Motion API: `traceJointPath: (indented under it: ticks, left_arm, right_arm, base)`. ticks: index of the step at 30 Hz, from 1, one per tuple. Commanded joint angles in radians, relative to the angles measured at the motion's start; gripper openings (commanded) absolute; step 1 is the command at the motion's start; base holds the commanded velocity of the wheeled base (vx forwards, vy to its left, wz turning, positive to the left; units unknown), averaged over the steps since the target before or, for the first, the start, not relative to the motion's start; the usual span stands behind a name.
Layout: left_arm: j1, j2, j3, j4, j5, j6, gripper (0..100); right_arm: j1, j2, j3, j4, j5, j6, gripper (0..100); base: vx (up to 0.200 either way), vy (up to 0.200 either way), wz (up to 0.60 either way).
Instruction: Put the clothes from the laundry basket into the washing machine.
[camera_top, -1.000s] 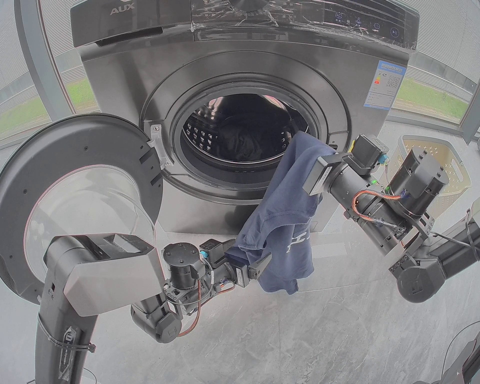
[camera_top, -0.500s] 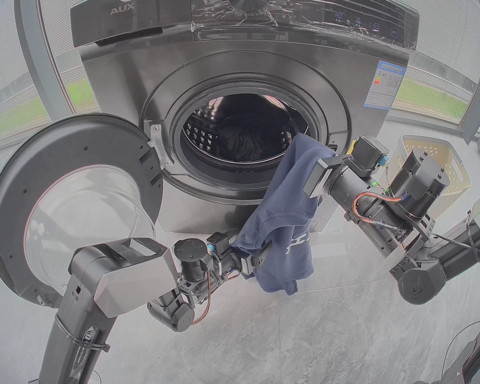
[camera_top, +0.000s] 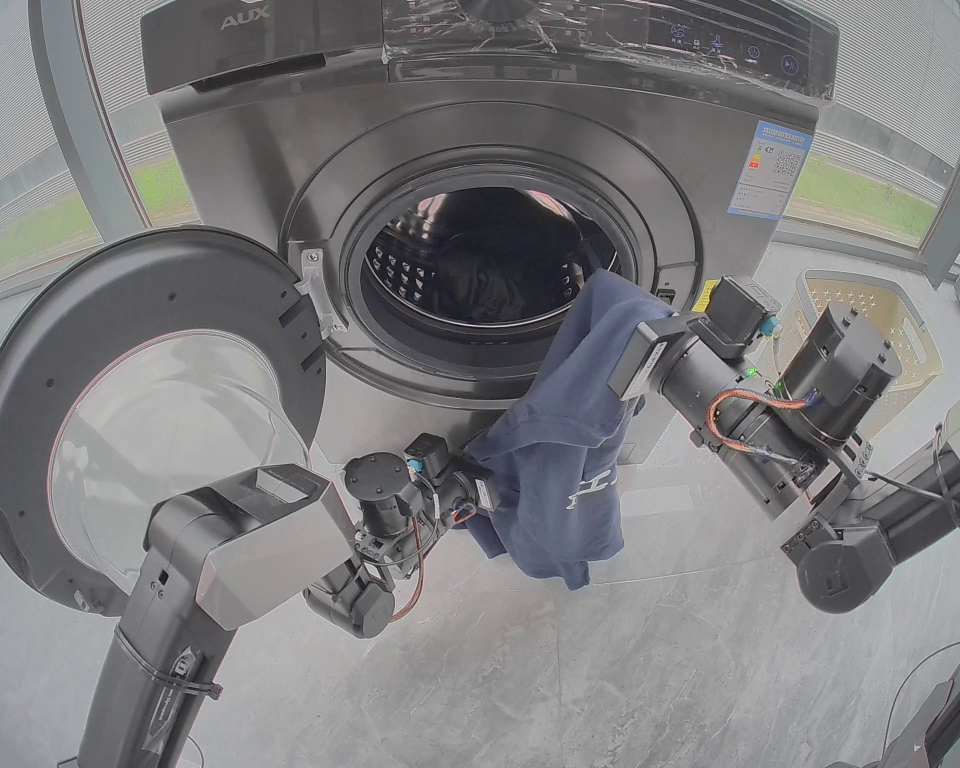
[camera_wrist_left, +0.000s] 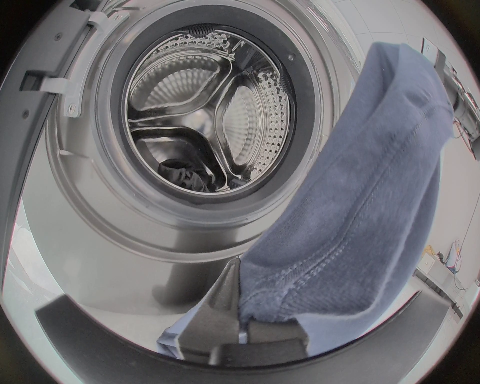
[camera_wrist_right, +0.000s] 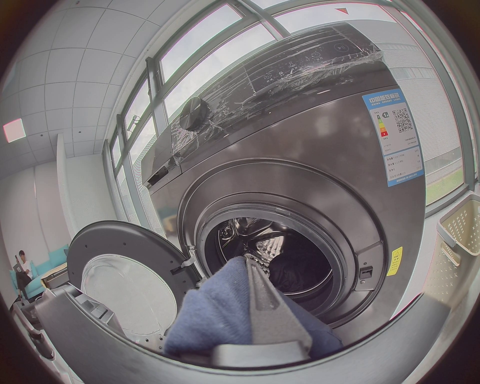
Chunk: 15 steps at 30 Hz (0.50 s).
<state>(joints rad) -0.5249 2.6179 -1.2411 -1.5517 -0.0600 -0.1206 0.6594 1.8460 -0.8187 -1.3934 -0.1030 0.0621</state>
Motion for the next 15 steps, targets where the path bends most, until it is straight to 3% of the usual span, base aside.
traceJointPath:
  ticks: [1, 10, 15]
  left_arm:
    - [0.017, -0.056, 0.009, -0.002, 0.002, -0.001, 0]
    - [0.014, -0.320, 0.250, -0.001, -0.004, -0.004, 0]
    - [0.016, -0.532, 0.427, -0.001, 0.000, 0.003, 0]
  right_arm:
    - [-0.015, -0.002, 0.020, -0.003, 0.000, 0.002, 0]
    - [-0.070, -0.004, 0.061, -0.004, 0.000, 0.085, 0]
    - [-0.147, -0.033, 0.147, -0.015, 0.005, 0.153, 0]
  base:
    - [0.000, 0.000, 0.00]
    - [0.000, 0.000, 0.00]
    - [0.000, 0.000, 0.00]
